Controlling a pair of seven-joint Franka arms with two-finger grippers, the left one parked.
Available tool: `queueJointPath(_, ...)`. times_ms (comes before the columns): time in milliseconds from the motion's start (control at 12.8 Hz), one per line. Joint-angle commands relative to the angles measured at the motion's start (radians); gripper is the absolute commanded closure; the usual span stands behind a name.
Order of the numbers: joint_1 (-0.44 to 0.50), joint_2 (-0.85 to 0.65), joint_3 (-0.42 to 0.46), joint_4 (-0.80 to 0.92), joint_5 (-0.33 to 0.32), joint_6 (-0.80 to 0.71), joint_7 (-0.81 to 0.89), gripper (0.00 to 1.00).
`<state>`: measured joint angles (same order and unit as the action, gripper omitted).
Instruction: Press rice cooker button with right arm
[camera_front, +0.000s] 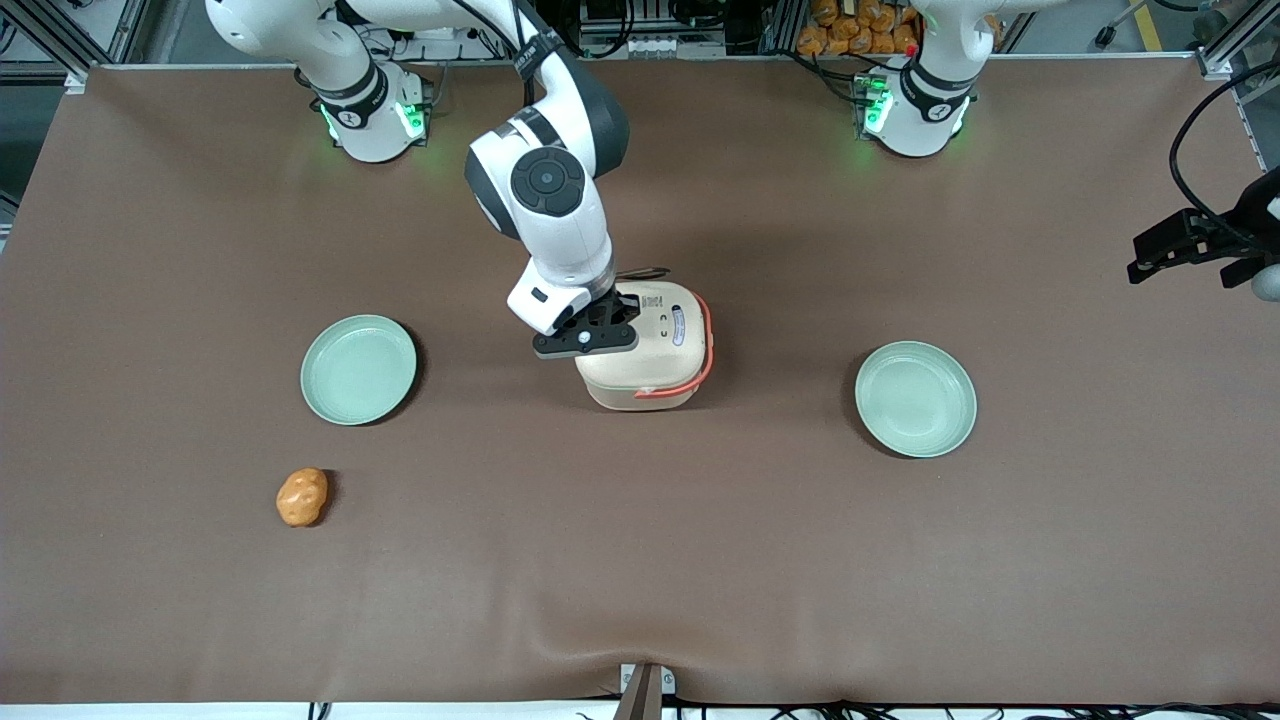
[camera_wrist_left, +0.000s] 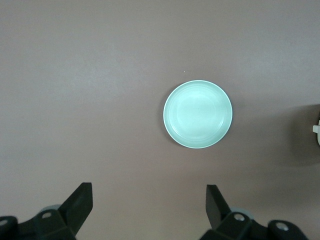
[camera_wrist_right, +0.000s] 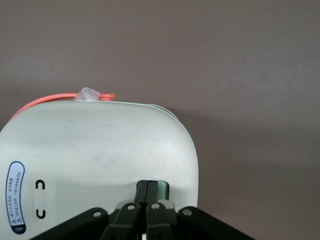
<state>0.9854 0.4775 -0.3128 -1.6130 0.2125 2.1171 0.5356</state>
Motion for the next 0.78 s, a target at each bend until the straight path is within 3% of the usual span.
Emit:
queueJointPath(0,0.004,0.013,0.000,0.056,0.054,-0.110,-0.002,0.91)
queueJointPath(390,-0.039,-0.017,-0.003,0.163,0.051,-0.244,-0.014,0.88)
queueJointPath(624,-0.076,-0.054,-0.005,0.220,0.036,-0.327,-0.026,0.81)
queueJointPath(702,-0.095,-0.074,-0.006,0.238,0.038,-0.379,-0.058,0.71)
